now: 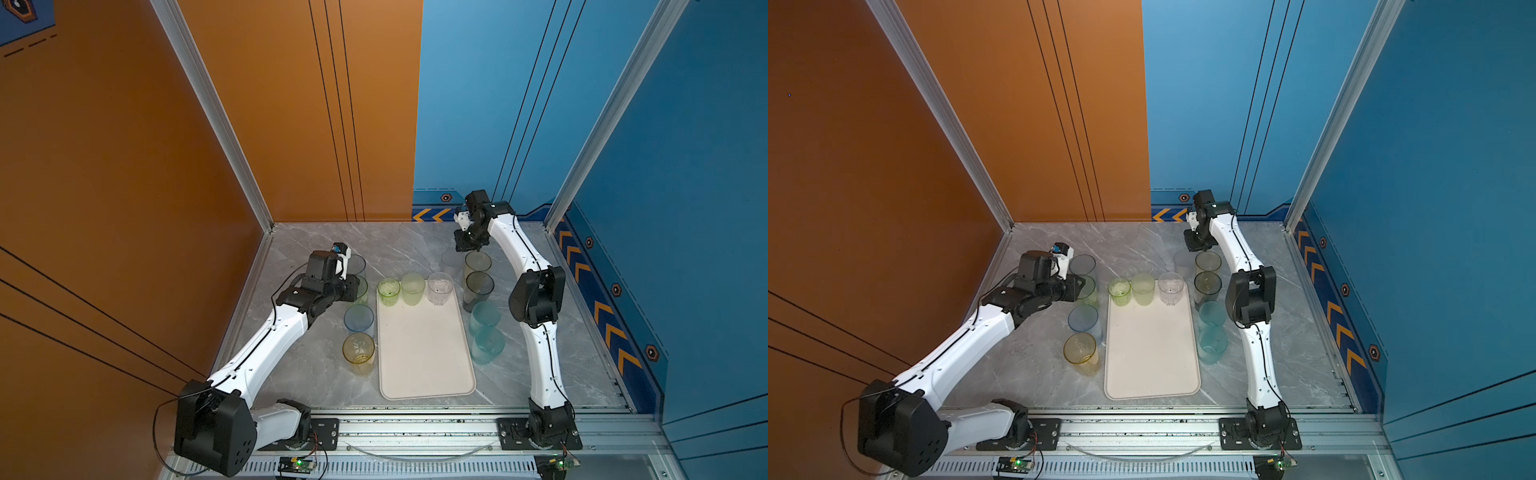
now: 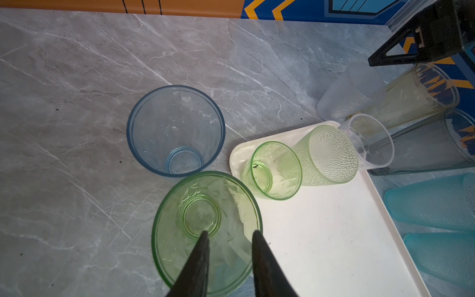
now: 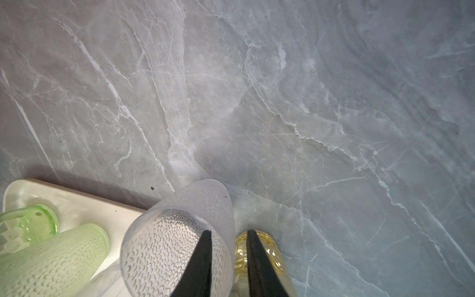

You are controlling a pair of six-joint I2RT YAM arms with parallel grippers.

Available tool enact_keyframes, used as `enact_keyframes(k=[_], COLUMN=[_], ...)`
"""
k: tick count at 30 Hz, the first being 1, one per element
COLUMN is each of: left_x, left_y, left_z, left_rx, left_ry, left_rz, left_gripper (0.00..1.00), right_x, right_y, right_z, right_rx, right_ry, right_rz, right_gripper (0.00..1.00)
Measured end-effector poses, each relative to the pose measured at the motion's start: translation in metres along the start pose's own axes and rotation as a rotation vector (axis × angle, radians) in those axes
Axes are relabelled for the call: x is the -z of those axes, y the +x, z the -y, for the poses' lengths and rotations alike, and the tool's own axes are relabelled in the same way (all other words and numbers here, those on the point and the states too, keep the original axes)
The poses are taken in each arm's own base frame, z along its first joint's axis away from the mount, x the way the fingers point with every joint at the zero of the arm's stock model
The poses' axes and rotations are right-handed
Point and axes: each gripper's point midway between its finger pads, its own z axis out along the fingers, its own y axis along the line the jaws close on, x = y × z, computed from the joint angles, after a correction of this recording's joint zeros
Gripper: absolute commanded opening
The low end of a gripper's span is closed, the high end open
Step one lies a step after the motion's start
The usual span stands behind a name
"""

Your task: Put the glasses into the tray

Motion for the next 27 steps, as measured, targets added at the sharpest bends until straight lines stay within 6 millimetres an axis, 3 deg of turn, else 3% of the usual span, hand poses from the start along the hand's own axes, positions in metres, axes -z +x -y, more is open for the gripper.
enact_keyframes(k=[27], left_x=[0.000], left_y=[-0.001], left_z=[-0.003], left_rx=[0.006], left_ry=[-0.003], left_rz=[0.002], left_gripper=[0.30], right_x=[-0.017], right_y=[0.008], right_z=[-0.010], right_rx=[0.068], right_ry=[0.004], right_rz=[-0.058], right_gripper=[0.20])
